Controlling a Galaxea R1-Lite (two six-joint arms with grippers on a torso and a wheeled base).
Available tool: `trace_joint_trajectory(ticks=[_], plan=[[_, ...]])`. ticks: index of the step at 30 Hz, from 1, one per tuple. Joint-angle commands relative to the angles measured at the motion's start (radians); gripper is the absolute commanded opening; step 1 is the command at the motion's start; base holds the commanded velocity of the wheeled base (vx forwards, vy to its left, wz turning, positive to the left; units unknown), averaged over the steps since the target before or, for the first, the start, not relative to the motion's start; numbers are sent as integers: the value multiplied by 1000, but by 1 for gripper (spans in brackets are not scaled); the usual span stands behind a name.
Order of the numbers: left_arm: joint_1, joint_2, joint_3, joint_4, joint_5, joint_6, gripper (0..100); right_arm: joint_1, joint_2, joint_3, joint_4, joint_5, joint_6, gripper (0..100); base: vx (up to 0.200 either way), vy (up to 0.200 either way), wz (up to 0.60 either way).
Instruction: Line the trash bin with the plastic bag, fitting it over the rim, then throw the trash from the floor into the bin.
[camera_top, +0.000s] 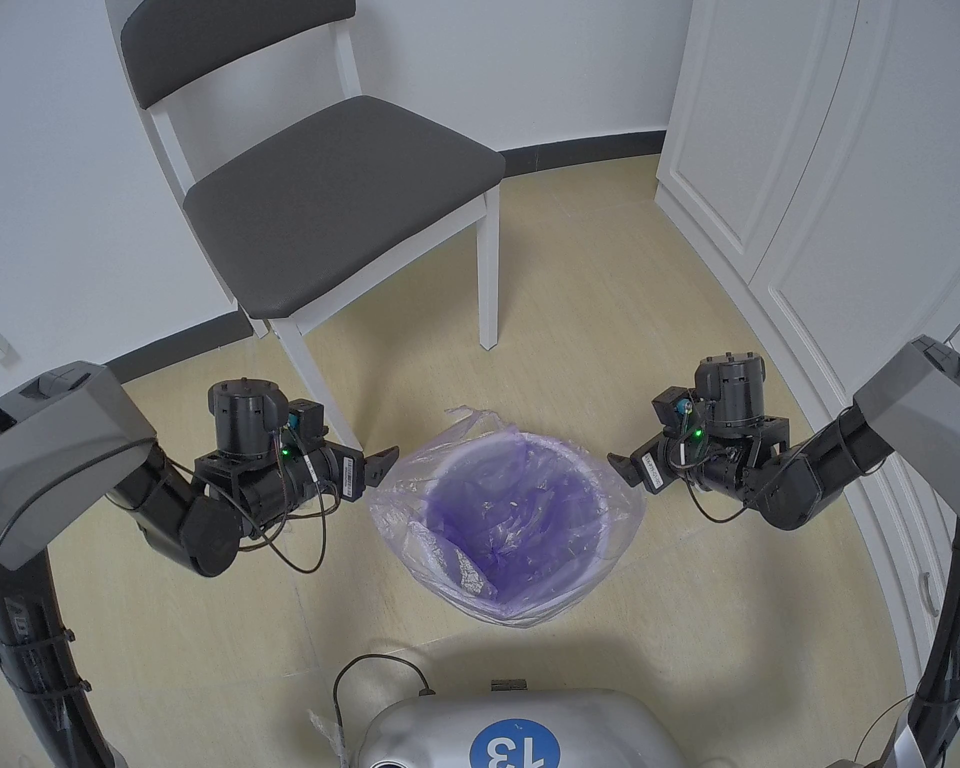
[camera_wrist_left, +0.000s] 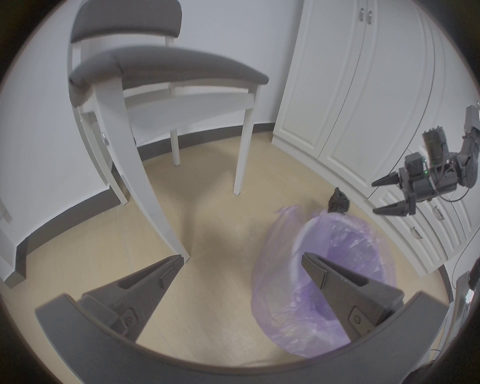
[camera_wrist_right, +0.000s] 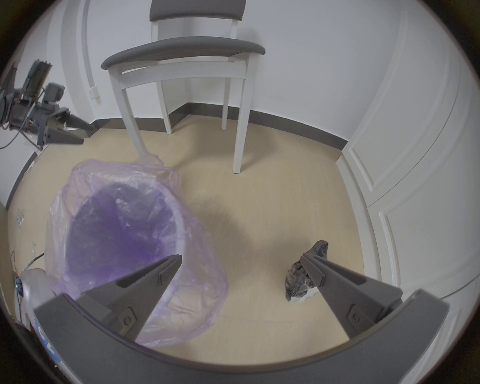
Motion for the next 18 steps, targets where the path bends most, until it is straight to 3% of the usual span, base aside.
trace_joint_trajectory(ticks=[1,6,18], plan=[[-51,14,90,-69,7,-8,100,9,20,60,-17,0,-2,100,0,0,0],[-49,114,94,-155,9,-8,100,11,62,103,-104,0,-6,100,0,0,0],[-39,181,77,-166,1,-5,100,8,71,169,-126,0,-8,100,0,0,0]])
